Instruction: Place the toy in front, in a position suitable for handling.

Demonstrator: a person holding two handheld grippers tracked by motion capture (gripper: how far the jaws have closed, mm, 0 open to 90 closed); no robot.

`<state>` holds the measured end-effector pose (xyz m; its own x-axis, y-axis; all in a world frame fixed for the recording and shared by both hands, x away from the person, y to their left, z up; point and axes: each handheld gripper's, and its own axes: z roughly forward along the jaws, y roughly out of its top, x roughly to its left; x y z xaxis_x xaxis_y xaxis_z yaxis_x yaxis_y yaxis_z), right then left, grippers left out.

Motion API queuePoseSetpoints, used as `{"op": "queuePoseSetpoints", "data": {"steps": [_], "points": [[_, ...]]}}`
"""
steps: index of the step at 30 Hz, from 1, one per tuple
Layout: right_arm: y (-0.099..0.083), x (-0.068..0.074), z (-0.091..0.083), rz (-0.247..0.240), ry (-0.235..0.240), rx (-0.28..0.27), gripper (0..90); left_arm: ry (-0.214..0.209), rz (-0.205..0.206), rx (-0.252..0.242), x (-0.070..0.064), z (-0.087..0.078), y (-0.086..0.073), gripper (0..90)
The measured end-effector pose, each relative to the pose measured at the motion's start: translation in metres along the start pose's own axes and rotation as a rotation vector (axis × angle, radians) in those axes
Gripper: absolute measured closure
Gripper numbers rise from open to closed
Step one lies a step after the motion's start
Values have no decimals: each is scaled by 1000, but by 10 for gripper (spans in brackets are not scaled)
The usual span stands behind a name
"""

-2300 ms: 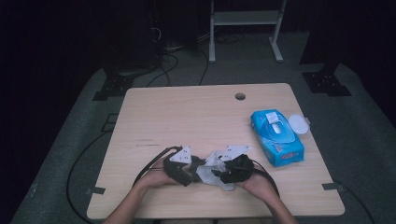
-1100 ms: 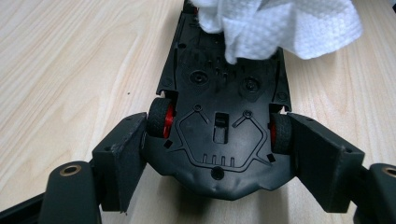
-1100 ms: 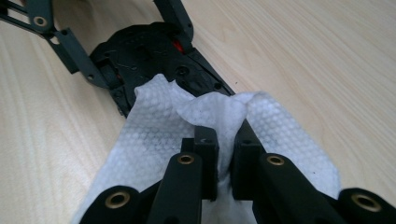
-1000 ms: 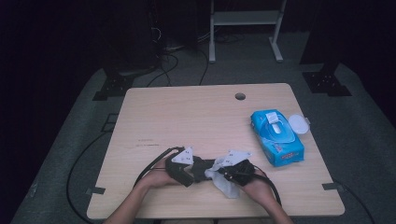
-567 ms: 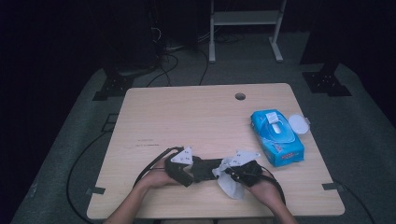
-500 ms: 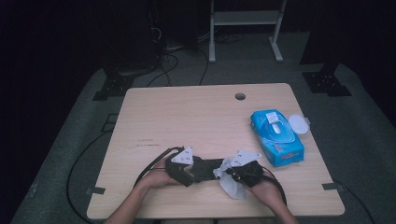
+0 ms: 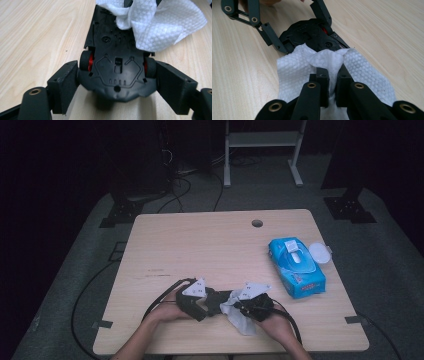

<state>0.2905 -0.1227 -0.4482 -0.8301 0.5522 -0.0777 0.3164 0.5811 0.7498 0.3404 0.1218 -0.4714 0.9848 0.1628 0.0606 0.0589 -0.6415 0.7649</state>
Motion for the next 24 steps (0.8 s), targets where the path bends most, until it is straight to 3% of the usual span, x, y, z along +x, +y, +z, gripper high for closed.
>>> {"op": "queuePoseSetpoints", "data": {"steps": [8, 14, 17, 18, 20, 22, 24], "points": [[2, 0, 1, 0, -15, 11, 835, 12, 15, 16, 2, 0, -2, 238], [19, 10, 17, -37, 46, 14, 835, 9, 28, 19, 0, 3, 1, 239], [28, 17, 28, -90, 76, 15, 834, 17, 54, 29, -2, 4, 2, 240], [29, 17, 29, -101, 79, 18, 834, 13, 44, 23, -1, 3, 1, 240], [27, 13, 26, -93, 79, 21, 835, 16, 43, 22, -1, 2, 1, 240], [24, 6, 20, -77, 48, 36, 834, 11, 34, 17, 0, 2, 1, 240], [22, 3, 18, -57, 55, 36, 835, 12, 38, 17, 0, 3, 2, 240]]}}
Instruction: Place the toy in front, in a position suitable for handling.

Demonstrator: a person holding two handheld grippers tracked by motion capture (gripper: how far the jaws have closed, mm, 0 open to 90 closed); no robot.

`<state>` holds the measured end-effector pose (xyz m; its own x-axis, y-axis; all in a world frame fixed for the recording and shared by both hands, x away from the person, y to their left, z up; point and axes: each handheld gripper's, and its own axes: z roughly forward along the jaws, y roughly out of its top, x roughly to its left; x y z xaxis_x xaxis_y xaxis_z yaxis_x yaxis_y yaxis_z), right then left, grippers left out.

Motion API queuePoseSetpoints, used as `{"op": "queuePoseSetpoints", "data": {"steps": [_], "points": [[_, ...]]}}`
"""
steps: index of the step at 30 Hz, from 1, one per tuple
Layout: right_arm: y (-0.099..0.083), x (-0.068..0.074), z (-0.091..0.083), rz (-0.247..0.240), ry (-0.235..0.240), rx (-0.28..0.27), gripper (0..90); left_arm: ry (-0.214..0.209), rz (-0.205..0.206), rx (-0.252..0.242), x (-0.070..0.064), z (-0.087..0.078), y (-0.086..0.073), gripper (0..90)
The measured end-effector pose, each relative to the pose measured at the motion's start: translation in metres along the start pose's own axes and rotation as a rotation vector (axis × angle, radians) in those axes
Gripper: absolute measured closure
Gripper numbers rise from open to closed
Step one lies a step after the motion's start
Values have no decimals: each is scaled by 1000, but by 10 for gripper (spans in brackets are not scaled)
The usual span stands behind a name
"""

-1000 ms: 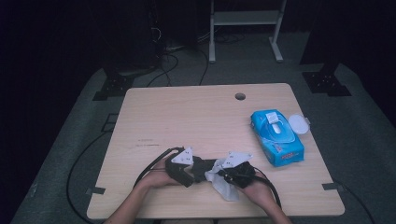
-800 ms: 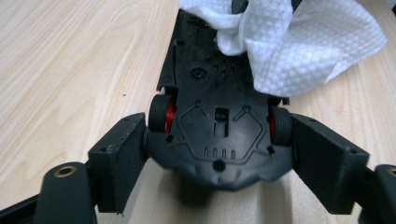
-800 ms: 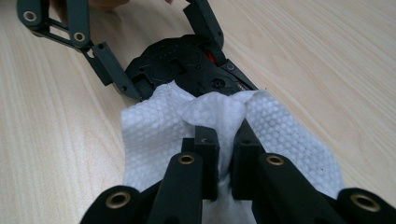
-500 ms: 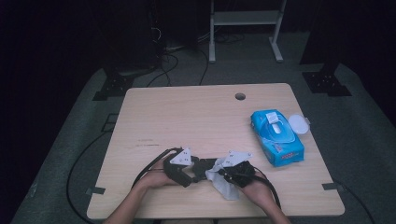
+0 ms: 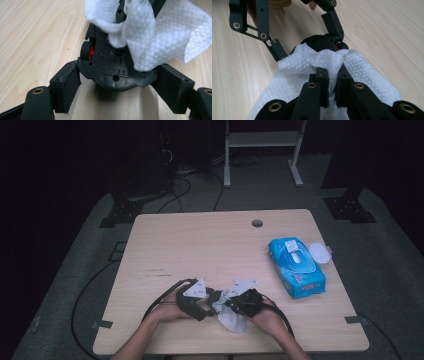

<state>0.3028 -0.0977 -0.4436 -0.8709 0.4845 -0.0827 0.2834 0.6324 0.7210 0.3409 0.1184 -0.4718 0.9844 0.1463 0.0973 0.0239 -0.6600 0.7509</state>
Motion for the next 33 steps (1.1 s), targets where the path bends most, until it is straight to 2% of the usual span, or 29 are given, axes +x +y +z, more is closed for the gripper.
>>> {"op": "queuePoseSetpoints", "data": {"steps": [2, 5, 8, 11, 14, 16, 19, 23, 24, 27, 29, 31, 33], "points": [[2, 2, 2, -2, 11, -6, 834, -2, 1, -1, -1, 1, 2, 240], [12, 8, 12, -41, 46, -10, 832, -5, 2, 3, -2, 2, 2, 240], [19, 11, 20, -66, 47, -1, 833, -7, 6, 4, -3, 2, 2, 240], [20, 5, 19, -61, 8, 9, 834, -6, 5, 4, -2, 1, 1, 241], [16, -4, 13, -11, -24, 10, 836, -9, 2, -5, -2, 0, 2, 240], [17, -4, 13, -4, 3, -4, 836, -7, 9, -1, -2, 0, 3, 240], [24, 3, 18, -31, 23, -4, 835, -6, 11, -4, -3, 0, 5, 241], [30, 4, 23, -60, -26, 16, 835, -7, 7, 0, -3, 0, 3, 241], [28, 0, 22, -50, -40, 20, 835, -6, 7, 1, -3, 0, 2, 241], [22, -7, 17, 0, -40, 15, 836, -14, 6, -2, -2, 1, 3, 241], [21, -6, 16, 25, -13, -3, 836, -15, 7, -9, -3, 1, 5, 241], [24, -2, 19, 16, 6, -16, 836, -14, 14, -9, -3, 1, 6, 241], [27, 3, 22, -6, -2, -13, 836, -10, 10, -1, -4, 1, 4, 241]]}}
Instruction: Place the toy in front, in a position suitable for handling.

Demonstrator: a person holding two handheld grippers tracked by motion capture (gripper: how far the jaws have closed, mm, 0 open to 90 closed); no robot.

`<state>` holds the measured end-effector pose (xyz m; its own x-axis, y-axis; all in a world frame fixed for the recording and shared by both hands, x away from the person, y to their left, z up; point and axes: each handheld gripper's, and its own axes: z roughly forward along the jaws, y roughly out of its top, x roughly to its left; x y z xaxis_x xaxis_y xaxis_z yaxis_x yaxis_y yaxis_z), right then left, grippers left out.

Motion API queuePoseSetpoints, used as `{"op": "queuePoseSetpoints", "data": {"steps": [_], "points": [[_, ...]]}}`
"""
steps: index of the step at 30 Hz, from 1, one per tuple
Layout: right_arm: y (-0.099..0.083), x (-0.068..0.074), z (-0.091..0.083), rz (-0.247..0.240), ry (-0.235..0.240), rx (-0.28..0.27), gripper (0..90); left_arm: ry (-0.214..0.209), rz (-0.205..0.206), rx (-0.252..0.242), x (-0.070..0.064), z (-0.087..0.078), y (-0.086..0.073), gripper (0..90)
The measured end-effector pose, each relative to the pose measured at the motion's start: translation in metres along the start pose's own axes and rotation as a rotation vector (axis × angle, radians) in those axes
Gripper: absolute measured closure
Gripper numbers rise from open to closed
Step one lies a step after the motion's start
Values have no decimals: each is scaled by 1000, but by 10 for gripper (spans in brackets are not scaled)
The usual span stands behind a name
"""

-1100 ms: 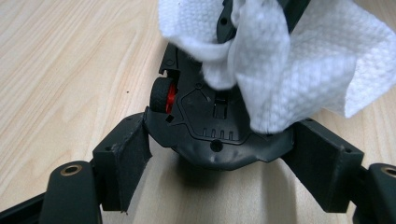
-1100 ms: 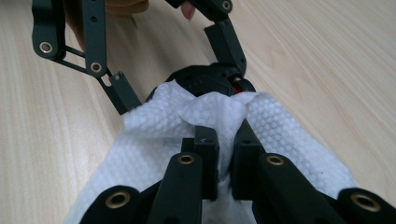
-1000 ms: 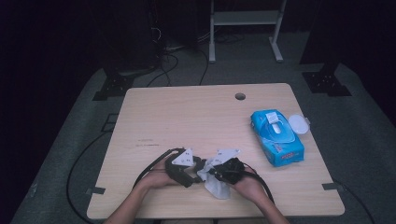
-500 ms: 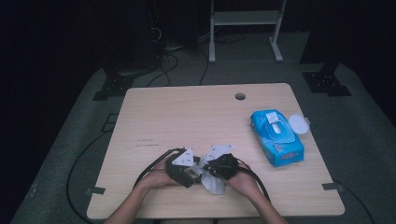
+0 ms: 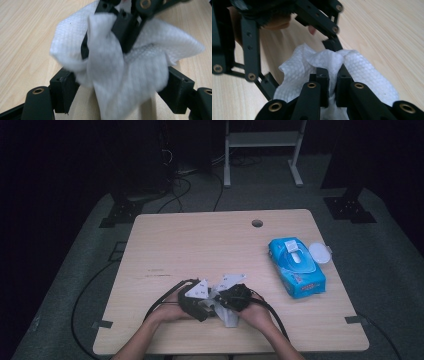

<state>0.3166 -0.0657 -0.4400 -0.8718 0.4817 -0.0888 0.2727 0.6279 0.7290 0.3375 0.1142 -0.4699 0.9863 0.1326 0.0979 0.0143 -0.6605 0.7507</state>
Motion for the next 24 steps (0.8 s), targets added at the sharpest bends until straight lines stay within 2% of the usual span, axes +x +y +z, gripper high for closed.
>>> {"op": "queuePoseSetpoints", "data": {"steps": [2, 4, 5, 6, 7, 10, 13, 15, 18, 20, 24], "points": [[0, 0, 2, -20, -18, 8, 837, -1, -1, 7, 1, 0, -2, 241], [-3, -4, -1, -8, -42, 17, 837, -3, -10, 1, 1, 0, -3, 241], [-6, -7, -3, 27, -38, 8, 837, -5, -9, 3, 1, 0, -2, 241], [-7, -9, -4, 34, -52, 12, 837, -6, -7, -1, 1, 0, -2, 241], [-9, -11, -6, 52, -47, 2, 837, -7, -7, -7, 1, 0, -1, 241], [-8, -10, -5, 66, -27, -15, 837, -5, 0, -2, 1, 0, 1, 241], [-7, -10, -4, 59, -30, -7, 837, -5, -4, 4, 1, 1, -1, 241], [-9, -12, -6, 49, -59, 7, 837, -4, -12, 2, 1, 1, -1, 241], [-11, -14, -7, 70, -53, -6, 836, -4, -7, -7, 1, 1, 1, 241], [-10, -11, -6, 69, -34, -24, 836, -3, -5, -8, 1, 0, 1, 241], [-7, -9, -3, 52, -37, -9, 836, -1, -4, 7, 1, 1, -1, 241]]}}
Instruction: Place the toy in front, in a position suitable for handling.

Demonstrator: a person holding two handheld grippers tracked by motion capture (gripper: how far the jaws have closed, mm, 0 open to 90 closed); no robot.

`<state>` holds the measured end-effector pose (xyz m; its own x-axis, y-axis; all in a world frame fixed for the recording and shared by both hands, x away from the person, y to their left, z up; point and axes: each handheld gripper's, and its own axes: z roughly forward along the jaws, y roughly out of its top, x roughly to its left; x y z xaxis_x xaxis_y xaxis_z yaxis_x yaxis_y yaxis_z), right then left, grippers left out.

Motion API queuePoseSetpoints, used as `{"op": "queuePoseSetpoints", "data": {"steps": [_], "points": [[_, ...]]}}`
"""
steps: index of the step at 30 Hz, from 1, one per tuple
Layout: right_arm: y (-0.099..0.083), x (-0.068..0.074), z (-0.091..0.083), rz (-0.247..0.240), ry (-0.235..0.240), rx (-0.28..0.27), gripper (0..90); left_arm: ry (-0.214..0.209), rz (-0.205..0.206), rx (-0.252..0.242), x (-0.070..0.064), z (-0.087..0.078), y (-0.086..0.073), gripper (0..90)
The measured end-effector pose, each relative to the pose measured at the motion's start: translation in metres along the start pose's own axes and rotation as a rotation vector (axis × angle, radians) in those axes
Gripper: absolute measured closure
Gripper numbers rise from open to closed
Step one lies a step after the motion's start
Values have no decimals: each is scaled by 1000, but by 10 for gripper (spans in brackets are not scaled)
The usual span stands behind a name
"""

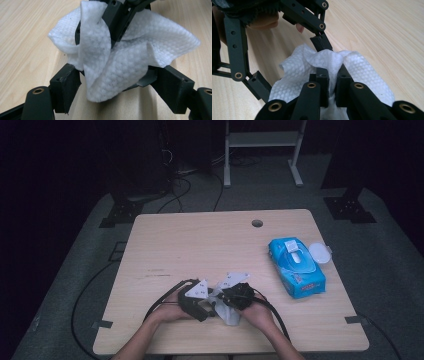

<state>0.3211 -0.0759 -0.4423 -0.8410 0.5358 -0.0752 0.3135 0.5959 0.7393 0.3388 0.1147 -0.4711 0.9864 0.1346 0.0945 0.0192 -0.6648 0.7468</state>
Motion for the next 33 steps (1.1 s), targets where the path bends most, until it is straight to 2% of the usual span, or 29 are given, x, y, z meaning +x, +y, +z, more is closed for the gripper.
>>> {"op": "queuePoseSetpoints", "data": {"steps": [7, 10, 14, 23, 27, 33], "points": [[-12, -13, -13, 23, -52, 21, 836, 4, -4, -6, 1, 0, -1, 242], [-13, -12, -14, 30, -41, 19, 836, 6, 0, -5, 1, 1, 0, 241], [-11, -7, -12, 2, -38, 28, 836, 3, -3, -6, 1, 1, -1, 241], [-19, -17, -23, 17, -66, 43, 836, 5, -4, -12, 2, 0, -2, 241], [-18, -16, -21, 16, -62, 35, 836, 5, -5, -10, 1, 1, -1, 242], [-11, -7, -13, 1, -47, 31, 835, 11, 0, -5, 1, 0, -1, 241]]}}
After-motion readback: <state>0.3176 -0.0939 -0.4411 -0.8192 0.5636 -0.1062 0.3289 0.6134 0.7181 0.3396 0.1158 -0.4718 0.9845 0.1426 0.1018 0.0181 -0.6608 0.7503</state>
